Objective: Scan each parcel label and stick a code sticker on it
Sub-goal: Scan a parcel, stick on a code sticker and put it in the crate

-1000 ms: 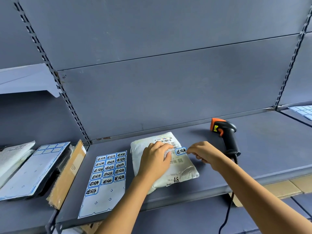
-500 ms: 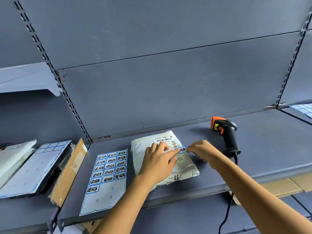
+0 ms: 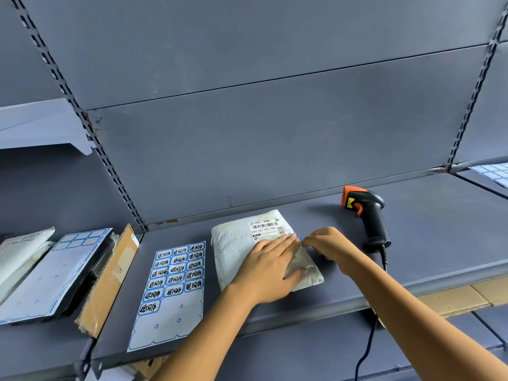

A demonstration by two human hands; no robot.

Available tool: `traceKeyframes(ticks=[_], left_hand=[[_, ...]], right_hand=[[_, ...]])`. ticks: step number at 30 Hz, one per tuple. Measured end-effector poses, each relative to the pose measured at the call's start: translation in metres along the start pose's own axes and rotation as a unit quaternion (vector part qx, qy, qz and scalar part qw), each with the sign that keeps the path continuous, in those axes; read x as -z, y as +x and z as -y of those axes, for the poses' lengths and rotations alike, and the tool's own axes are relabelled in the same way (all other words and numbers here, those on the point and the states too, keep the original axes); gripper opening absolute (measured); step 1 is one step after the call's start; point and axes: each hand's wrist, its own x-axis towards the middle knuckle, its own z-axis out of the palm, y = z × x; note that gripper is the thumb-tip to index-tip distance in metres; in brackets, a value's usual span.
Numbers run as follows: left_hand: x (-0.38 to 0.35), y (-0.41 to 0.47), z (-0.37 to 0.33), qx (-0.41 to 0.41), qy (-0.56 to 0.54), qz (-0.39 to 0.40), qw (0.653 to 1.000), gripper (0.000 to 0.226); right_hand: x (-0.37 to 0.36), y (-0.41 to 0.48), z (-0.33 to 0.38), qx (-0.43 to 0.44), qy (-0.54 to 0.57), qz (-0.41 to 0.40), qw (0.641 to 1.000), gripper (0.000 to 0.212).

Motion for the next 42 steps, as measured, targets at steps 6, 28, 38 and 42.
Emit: traceKeyframes(ticks=[6, 28, 38, 42], left_hand=[[-0.006, 0.000, 0.002, 0.009, -0.008, -0.029, 1.000, 0.079], [0.023, -0.045, 0.012, 0.337, -0.396, -0.325, 0.790, 0.024], [0.010, -0.014, -0.169, 0.196, -0.369, -0.167, 0.893, 0.020], [-0.015, -0.018, -0.287, 0.052, -0.251, -0.063, 0.965, 0.017]], right_hand=[[0.000, -0.004, -0.004, -0.016, 0.030, 0.033, 0.999, 0.017], [0.052, -0.059, -0.033, 0.044, 0.291, 0.053, 0.954, 0.036], [0.209, -0.220, -0.116, 0.062, 0.374, -0.082, 0.922, 0.046], [0.277, -0.331, -0.186, 0.051, 0.386, -0.195, 0.900, 0.058]])
